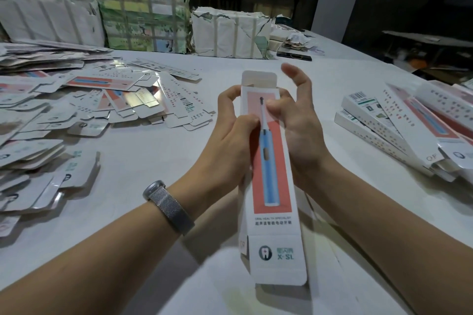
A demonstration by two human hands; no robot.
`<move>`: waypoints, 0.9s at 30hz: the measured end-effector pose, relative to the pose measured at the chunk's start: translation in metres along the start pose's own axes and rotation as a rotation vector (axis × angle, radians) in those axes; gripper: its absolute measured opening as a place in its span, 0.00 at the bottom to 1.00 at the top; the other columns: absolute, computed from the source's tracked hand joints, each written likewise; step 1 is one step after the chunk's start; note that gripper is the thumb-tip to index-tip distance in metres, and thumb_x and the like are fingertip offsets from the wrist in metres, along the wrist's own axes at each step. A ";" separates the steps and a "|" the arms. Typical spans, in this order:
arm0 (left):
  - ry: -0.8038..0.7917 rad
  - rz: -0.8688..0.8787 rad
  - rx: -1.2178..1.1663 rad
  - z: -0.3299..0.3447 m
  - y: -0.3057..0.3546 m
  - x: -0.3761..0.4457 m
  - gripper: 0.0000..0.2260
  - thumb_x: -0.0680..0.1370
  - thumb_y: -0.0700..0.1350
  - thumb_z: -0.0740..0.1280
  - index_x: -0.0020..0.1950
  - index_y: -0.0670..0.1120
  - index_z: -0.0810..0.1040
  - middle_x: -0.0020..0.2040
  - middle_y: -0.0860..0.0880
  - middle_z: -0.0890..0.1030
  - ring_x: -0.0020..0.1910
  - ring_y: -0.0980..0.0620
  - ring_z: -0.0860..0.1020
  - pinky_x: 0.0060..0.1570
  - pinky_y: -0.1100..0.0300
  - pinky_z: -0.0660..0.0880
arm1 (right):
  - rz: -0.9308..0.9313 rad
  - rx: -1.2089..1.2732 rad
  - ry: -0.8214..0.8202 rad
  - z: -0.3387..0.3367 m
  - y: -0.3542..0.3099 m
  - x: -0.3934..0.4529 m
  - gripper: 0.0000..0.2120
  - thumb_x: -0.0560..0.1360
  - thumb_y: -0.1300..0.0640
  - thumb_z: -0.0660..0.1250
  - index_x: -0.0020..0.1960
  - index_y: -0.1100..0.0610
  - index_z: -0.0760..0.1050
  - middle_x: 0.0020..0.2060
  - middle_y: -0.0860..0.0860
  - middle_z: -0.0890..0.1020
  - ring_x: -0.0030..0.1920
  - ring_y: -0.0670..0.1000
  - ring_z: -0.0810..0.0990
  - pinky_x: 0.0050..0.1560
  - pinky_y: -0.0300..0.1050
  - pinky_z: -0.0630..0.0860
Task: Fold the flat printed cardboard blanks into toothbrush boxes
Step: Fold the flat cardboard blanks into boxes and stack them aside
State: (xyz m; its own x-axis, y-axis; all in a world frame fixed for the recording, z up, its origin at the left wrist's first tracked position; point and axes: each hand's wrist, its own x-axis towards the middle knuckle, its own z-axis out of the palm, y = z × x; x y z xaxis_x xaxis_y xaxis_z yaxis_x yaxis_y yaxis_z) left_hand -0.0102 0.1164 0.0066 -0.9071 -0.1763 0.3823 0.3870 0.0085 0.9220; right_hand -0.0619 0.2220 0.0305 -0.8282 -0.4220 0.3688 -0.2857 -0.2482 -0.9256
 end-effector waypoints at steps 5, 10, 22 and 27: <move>0.011 -0.002 0.007 0.000 0.002 -0.001 0.18 0.78 0.50 0.55 0.62 0.70 0.57 0.36 0.55 0.83 0.33 0.52 0.84 0.34 0.64 0.79 | -0.001 0.039 0.028 -0.002 -0.001 0.004 0.11 0.78 0.64 0.60 0.54 0.51 0.76 0.47 0.52 0.83 0.43 0.51 0.81 0.46 0.45 0.80; -0.042 -0.014 0.056 -0.002 0.001 -0.004 0.20 0.79 0.52 0.55 0.69 0.63 0.55 0.40 0.56 0.83 0.37 0.52 0.85 0.36 0.65 0.79 | 0.116 0.051 0.071 -0.008 -0.003 0.011 0.11 0.79 0.50 0.62 0.42 0.55 0.73 0.38 0.49 0.82 0.41 0.48 0.81 0.48 0.48 0.75; -0.097 0.010 0.153 -0.003 0.006 -0.004 0.21 0.77 0.52 0.55 0.68 0.67 0.56 0.42 0.59 0.81 0.37 0.56 0.83 0.36 0.67 0.78 | 0.013 -0.063 0.002 -0.023 -0.009 0.021 0.09 0.73 0.66 0.68 0.37 0.57 0.82 0.30 0.50 0.80 0.34 0.47 0.78 0.37 0.40 0.76; -0.086 0.009 0.145 -0.002 0.005 -0.003 0.21 0.77 0.52 0.55 0.68 0.65 0.58 0.42 0.59 0.81 0.37 0.56 0.83 0.35 0.67 0.78 | -0.025 -0.135 0.056 -0.022 -0.007 0.023 0.05 0.67 0.60 0.69 0.35 0.55 0.83 0.31 0.52 0.82 0.36 0.52 0.78 0.42 0.48 0.76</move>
State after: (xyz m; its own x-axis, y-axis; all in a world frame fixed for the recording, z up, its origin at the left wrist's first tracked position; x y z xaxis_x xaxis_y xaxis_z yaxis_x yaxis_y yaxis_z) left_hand -0.0050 0.1155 0.0094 -0.9171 -0.0911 0.3882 0.3723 0.1527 0.9154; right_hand -0.0891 0.2333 0.0436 -0.8444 -0.3673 0.3899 -0.3656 -0.1370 -0.9207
